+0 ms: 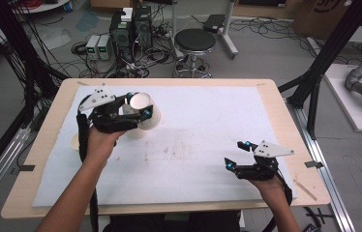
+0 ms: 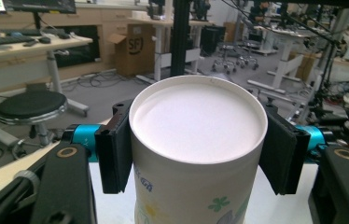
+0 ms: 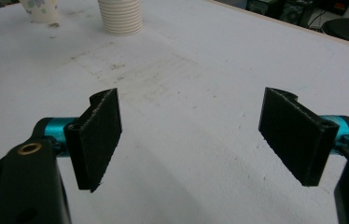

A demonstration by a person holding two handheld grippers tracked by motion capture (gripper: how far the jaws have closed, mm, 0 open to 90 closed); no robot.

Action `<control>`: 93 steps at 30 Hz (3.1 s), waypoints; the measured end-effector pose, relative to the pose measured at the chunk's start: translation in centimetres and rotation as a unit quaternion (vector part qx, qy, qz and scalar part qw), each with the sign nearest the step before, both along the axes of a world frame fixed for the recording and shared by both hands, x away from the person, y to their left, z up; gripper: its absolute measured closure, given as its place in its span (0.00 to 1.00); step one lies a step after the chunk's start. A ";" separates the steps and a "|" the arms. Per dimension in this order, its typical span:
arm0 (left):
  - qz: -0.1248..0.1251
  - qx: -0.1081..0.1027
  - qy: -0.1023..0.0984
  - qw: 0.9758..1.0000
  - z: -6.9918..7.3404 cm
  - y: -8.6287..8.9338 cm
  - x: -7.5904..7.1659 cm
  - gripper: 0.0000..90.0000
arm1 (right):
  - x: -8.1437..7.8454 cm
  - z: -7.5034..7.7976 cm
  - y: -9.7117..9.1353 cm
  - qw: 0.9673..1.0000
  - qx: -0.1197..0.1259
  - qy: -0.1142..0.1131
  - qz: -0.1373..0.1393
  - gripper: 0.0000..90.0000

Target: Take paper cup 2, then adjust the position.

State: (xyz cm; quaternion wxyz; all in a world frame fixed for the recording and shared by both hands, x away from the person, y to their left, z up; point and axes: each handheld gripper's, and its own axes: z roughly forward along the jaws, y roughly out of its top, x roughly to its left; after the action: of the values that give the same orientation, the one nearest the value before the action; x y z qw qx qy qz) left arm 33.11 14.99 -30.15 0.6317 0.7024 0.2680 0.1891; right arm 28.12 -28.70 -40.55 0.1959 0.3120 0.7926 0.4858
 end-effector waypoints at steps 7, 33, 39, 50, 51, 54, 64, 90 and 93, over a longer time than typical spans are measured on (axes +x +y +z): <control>-0.023 0.007 0.011 1.000 -2.0 -1.0 -0.6 0.40 | 0.1 0.0 0.1 1.000 0.000 -0.003 0.000 0.24; -0.091 0.009 0.033 0.995 -5.2 -3.9 -2.1 0.40 | -0.2 0.3 1.1 0.997 0.036 0.009 0.068 0.22; -0.108 0.012 0.032 0.994 -5.5 -4.7 -2.7 0.40 | -0.6 0.6 1.6 0.995 0.035 0.007 0.092 0.22; -0.160 0.021 0.029 0.986 -5.9 -6.2 -3.4 0.40 | -0.8 0.8 3.3 0.990 0.044 0.007 0.134 0.22; -0.164 0.021 0.030 0.986 -5.9 -6.3 -3.4 0.40 | -0.9 0.8 3.5 0.989 0.043 0.007 0.138 0.22; -0.172 0.025 0.032 0.984 -6.0 -6.8 -3.5 0.40 | -1.0 1.0 4.1 0.988 0.044 0.004 0.150 0.22; -0.199 0.031 0.032 0.979 -6.0 -8.0 -3.6 0.40 | -1.1 1.5 5.3 0.983 0.051 0.004 0.176 0.22; -0.244 0.041 0.029 0.968 -6.1 -10.0 -4.1 0.40 | -0.6 1.4 8.3 0.972 0.046 0.026 0.231 0.23; -0.249 0.040 0.029 0.967 -6.1 -10.1 -4.1 0.40 | -0.5 1.4 8.5 0.971 0.048 0.028 0.234 0.23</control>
State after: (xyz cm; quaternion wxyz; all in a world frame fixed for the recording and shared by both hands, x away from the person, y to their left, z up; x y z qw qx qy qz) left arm 28.98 4.90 -36.29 0.6224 0.7767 0.0951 0.0162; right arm 27.59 -20.22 -39.19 0.0393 0.1405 0.8245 0.5467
